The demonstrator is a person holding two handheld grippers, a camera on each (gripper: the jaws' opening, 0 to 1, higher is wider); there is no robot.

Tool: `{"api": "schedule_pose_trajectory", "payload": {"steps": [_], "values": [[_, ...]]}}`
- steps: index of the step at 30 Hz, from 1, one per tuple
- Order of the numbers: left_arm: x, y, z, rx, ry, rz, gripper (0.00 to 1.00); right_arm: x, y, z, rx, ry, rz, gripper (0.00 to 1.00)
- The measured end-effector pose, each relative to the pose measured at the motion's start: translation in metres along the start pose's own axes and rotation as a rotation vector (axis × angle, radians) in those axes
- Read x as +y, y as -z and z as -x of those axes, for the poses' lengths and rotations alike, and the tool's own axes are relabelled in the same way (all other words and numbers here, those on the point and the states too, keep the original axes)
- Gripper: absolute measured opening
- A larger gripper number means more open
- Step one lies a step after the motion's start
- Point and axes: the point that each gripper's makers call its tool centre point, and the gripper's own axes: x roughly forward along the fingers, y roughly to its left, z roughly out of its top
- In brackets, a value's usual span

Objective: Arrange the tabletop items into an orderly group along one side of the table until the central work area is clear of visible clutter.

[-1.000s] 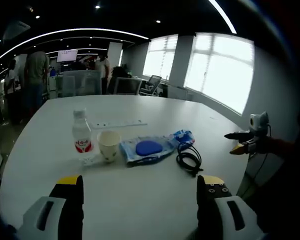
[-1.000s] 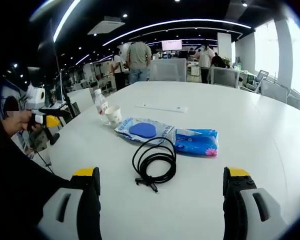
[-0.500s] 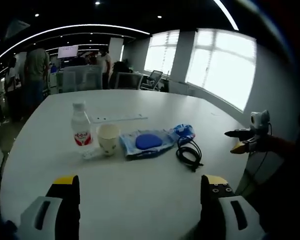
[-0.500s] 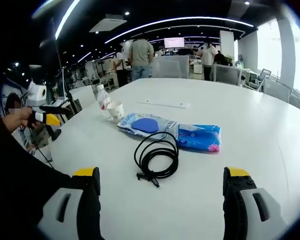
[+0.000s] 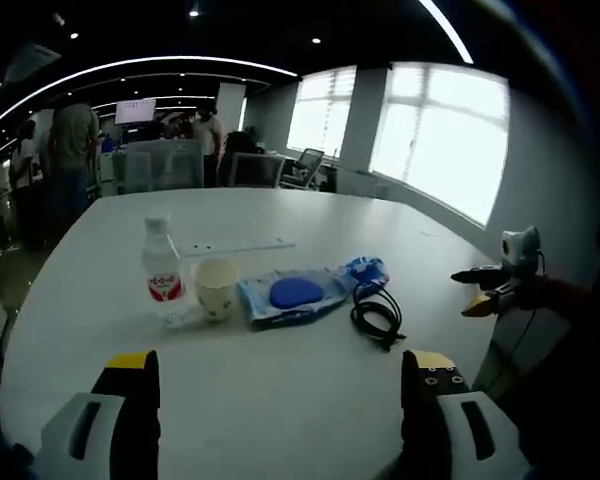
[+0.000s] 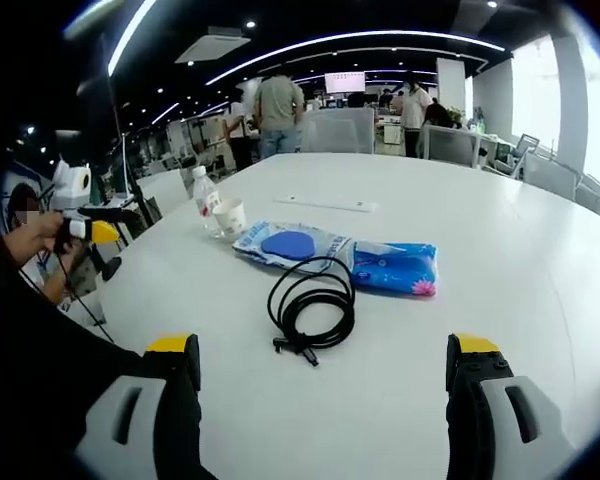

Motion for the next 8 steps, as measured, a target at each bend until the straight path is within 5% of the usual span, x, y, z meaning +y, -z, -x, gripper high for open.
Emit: {"api": "schedule_pose_trajectory", "payload": {"steps": [8], "values": [[0.0033, 0.0038, 0.0013, 0.005, 0.007, 0.008, 1.0, 0.0008, 0.0044, 0.0033, 0.004, 0.009, -0.011, 1.0]]}}
